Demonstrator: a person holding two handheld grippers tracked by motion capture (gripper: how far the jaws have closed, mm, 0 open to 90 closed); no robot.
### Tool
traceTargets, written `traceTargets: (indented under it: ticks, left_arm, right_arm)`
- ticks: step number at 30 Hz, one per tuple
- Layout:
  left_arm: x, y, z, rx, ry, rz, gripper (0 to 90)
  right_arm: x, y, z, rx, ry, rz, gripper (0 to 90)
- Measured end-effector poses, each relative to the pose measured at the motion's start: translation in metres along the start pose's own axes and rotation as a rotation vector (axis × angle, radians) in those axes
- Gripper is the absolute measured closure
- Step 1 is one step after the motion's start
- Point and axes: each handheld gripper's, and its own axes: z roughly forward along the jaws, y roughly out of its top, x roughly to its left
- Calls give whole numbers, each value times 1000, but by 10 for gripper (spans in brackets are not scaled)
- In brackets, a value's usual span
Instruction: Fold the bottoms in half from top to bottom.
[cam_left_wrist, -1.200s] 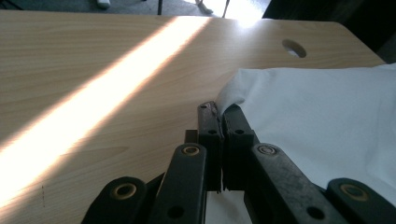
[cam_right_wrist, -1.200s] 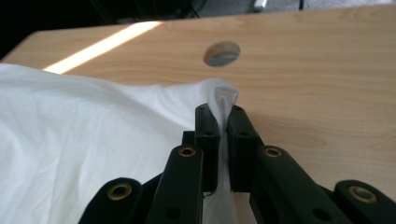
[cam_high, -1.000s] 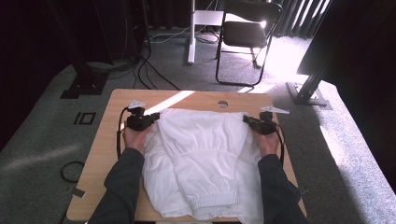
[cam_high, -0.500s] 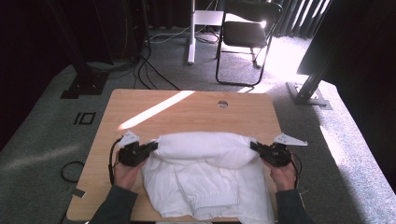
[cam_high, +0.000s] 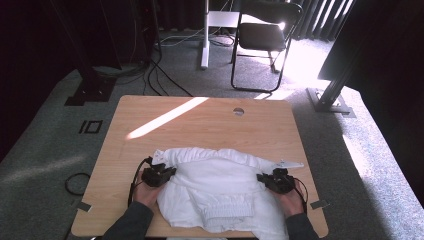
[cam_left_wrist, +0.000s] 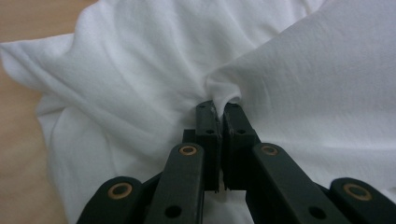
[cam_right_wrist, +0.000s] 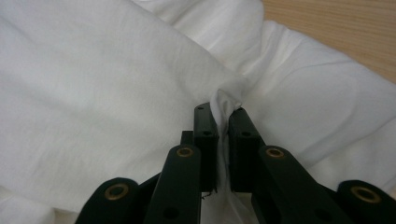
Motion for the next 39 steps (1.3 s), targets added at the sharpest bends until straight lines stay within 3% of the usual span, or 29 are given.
traceTargets:
  ticks: [3,10,14,19,23,25,29,31,33,39]
  left_arm:
    - [7,10,7,9,24,0,879]
    - [27,25,20,2,35,-31,879]
    - [44,39,31,1,74,-55,878]
    - [54,54,41,15,127,-54,879]
    - [61,64,49,15,156,-75,879]
    - [64,69,54,9,170,-101,879]
    - [67,71,54,1,157,-134,883]
    - [70,71,49,-19,142,-160,885]
    - [70,72,40,-71,119,-186,887]
    - [63,84,-10,-287,22,-164,888]
  right_arm:
    - [0,6,8,-5,-18,2,839]
    - [-1,22,24,-1,-41,-1,836]
    - [-2,41,42,-3,-69,-19,837]
    - [-9,63,61,7,-90,-11,836]
    - [-12,75,73,-2,-117,2,836]
    - [-15,83,81,-17,-135,41,838]
    - [-17,90,88,-22,-131,76,840]
    - [-17,92,87,-8,-128,53,840]
    - [-19,92,81,-18,-126,45,841]
    - [-23,97,44,-171,-105,66,841]
